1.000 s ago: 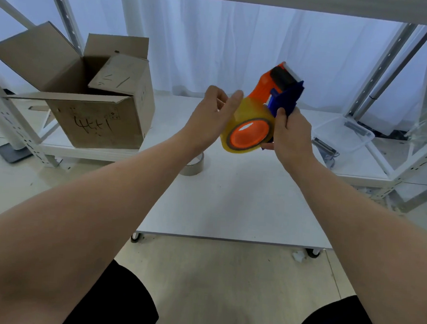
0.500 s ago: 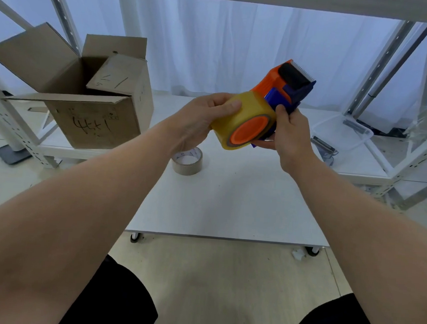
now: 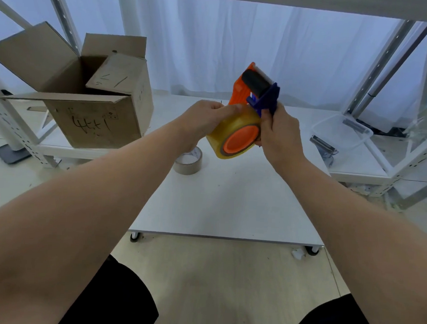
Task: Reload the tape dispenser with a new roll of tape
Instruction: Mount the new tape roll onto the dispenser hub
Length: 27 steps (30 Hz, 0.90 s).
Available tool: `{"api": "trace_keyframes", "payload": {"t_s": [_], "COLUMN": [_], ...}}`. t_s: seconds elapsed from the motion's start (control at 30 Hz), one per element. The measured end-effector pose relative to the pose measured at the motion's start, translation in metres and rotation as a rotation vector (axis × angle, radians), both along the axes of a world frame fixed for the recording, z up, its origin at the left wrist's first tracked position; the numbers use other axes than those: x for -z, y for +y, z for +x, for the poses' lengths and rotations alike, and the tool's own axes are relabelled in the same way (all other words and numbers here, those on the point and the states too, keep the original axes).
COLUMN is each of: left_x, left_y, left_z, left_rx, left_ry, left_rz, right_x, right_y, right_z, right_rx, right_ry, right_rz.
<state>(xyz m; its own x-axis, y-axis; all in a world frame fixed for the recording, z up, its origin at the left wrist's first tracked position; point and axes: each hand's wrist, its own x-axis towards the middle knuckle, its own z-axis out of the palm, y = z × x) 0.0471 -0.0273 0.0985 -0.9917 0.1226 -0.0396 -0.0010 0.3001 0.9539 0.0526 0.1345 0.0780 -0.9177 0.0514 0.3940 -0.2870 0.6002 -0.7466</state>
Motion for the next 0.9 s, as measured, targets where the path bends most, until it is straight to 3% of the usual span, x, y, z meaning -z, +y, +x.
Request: {"api": "trace_keyframes", "payload": {"t_s": [0.23,0.37,0.57,0.73,0.9], "left_x": [-0.006,0.001,0.002,0.002,0.000], "left_y": [-0.012,-0.019,-0.016,-0.014,-0.011], "left_z": [0.004,0.005,0.002,0.003,0.006], "left_rx": [0.192,0.247,0.092,0.017,0.061], "left_ry": [-0.051,-0.092,-0.101,-0.094,-0.066], "left_rz": [0.245,0.306,0.242,0.100,0.080], "right_x": [-0.002,-0.001,0.000,-0.001,0.001], "right_y": [0.006,0.011,0.014,0.003,0.004], "right_z": [-0.001,-0.001,0.002,-0.001,-0.004], "right_rx": [-0.145,-0.162,-0.239,-0.131,-0.067], "right_ry": [-0.264,-0.291,-0.381,-0.313,-0.273], "right_rz": [-0.502,-0.491,-0.317,-0.441,-0.471]}}
